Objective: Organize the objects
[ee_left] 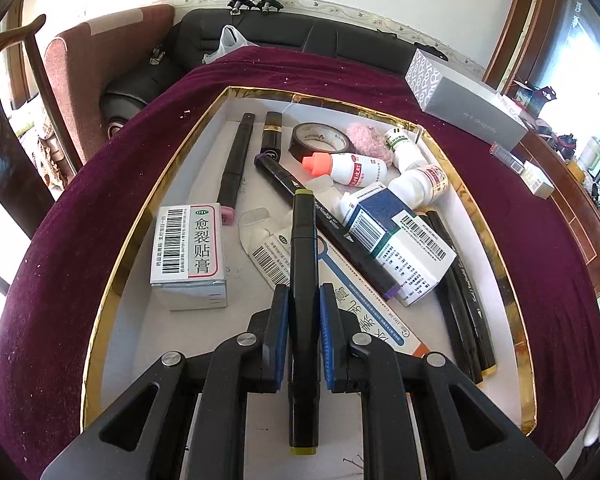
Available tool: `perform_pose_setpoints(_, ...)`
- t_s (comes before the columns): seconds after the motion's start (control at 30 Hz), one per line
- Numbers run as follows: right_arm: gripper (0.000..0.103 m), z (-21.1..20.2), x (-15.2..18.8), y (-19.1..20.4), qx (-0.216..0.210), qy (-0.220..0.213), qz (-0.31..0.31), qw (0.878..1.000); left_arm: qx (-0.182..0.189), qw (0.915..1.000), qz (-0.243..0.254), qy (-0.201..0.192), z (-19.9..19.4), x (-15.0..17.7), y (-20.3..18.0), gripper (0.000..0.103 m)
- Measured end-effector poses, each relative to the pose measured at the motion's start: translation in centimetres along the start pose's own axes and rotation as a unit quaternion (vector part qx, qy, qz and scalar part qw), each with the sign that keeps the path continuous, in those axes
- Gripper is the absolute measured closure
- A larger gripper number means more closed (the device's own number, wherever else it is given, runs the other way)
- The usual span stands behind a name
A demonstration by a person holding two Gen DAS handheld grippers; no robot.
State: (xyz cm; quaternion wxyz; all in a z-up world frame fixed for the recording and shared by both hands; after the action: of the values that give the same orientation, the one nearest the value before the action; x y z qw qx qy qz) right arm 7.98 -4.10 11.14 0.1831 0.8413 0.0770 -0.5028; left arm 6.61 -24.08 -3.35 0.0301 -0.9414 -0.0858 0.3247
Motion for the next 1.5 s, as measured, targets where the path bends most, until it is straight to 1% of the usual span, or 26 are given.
perform_pose_setpoints(0.07, 0.016, 0.0, 0.3, -0.9, -0.018, -0.005, 0.038, 0.999, -0.003, 1.0, 0.0, -0.002, -0.1, 0.0, 0.0, 0.091)
perform_pose_setpoints(0.17, 0.016, 1.2, 1.2, -2.1, -0.031, 0.03, 0.088, 0.995, -0.005, 1.0, -0.002, -0.007, -0.3, 0.0, 0.0, 0.091)
perform_pose_setpoints(0.23, 0.016, 1.3, 2.1, -2.5, -0.031, 0.047, 0.102, 0.993, -0.008, 0.9999, -0.003, -0.01, -0.5, 0.1, 0.0, 0.091)
perform_pose_setpoints(0.43, 0.016, 1.3, 3.9, -1.0, 0.004, 0.072, 0.057, 0.996, -0.011, 0.9999, -0.006, -0.007, -1.1, 0.7, -0.4, 0.091)
perform_pose_setpoints(0.57, 0.016, 0.4, 4.5, -0.3, 0.002, 0.071, 0.041, 0.997, -0.012, 0.9998, -0.014, -0.007, -1.5, 1.0, -0.5, 0.089)
perform_pose_setpoints(0.6, 0.016, 0.1, 4.6, -0.2, 0.004, 0.069, 0.034, 0.997, -0.014, 0.9998, -0.014, -0.008, -1.7, 1.0, -0.6, 0.083)
perform_pose_setpoints(0.63, 0.016, 0.0, 4.7, 0.0, 0.005, 0.067, 0.028, 0.997, -0.015, 0.9997, -0.013, -0.011, -2.0, 1.0, -0.7, 0.072)
perform_pose_setpoints(0.67, 0.016, -0.1, 4.7, 0.2, 0.006, 0.065, 0.023, 0.998, -0.016, 0.9997, -0.013, -0.016, -2.4, 1.0, -0.8, 0.066)
perform_pose_setpoints(0.7, 0.016, -0.3, 4.7, 0.3, 0.007, 0.063, 0.018, 0.998, -0.02, 0.9994, -0.014, -0.025, -2.9, 0.9, -0.9, 0.057)
perform_pose_setpoints(0.73, 0.016, -0.5, 4.7, 0.4, 0.006, 0.062, 0.014, 0.998, -0.024, 0.9991, -0.014, -0.033, -3.3, 0.8, -1.0, 0.054)
perform_pose_setpoints(0.83, 0.016, -0.5, 4.7, 0.6, 0.008, 0.061, 0.006, 0.998, -0.042, 0.9972, -0.016, -0.06, -4.8, 0.4, -1.0, 0.047)
perform_pose_setpoints(1.0, 0.016, -0.6, 5.1, 1.0, 0.006, 0.066, -0.004, 0.998, -0.068, 0.9931, -0.025, -0.093, -6.9, 0.1, -0.7, 0.042)
perform_pose_setpoints(1.1, 0.016, -0.7, 5.2, 1.2, 0.008, 0.066, -0.011, 0.998, -0.077, 0.9907, -0.027, -0.108, -7.9, -0.1, -0.5, 0.039)
perform_pose_setpoints(1.2, 0.016, -0.7, 5.4, 1.3, 0.008, 0.069, -0.013, 0.998, -0.104, 0.9864, -0.026, -0.125, -8.9, -0.1, -0.3, 0.028)
perform_pose_setpoints(1.33, 0.016, -0.6, 5.6, 1.5, 0.009, 0.071, -0.016, 0.997, -0.145, 0.9775, -0.024, -0.152, -10.3, -0.3, -0.1, 0.026)
perform_pose_setpoints(1.4, 0.016, -0.7, 5.6, 1.6, 0.012, 0.07, -0.019, 0.997, -0.153, 0.9743, -0.025, -0.163, -10.8, -0.5, 0.1, 0.024)
perform_pose_setpoints(1.5, 0.016, -0.8, 5.5, 1.7, 0.018, 0.067, -0.026, 0.997, -0.146, 0.9723, -0.036, -0.179, -11.7, -0.5, 0.6, 0.012)
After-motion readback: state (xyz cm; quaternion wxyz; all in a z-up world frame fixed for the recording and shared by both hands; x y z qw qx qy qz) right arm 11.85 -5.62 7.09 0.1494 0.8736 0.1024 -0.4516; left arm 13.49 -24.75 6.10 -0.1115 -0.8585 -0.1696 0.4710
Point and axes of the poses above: each gripper's, at about its wrist camera, not at the fingertips, and z roughly the way its jaws point, y to its left, x to its underside, the point moved 5 cm from there along z, roughly the way its jaws point, and after that the axes turned 5 degrees about -x, right-handed, at the moved point
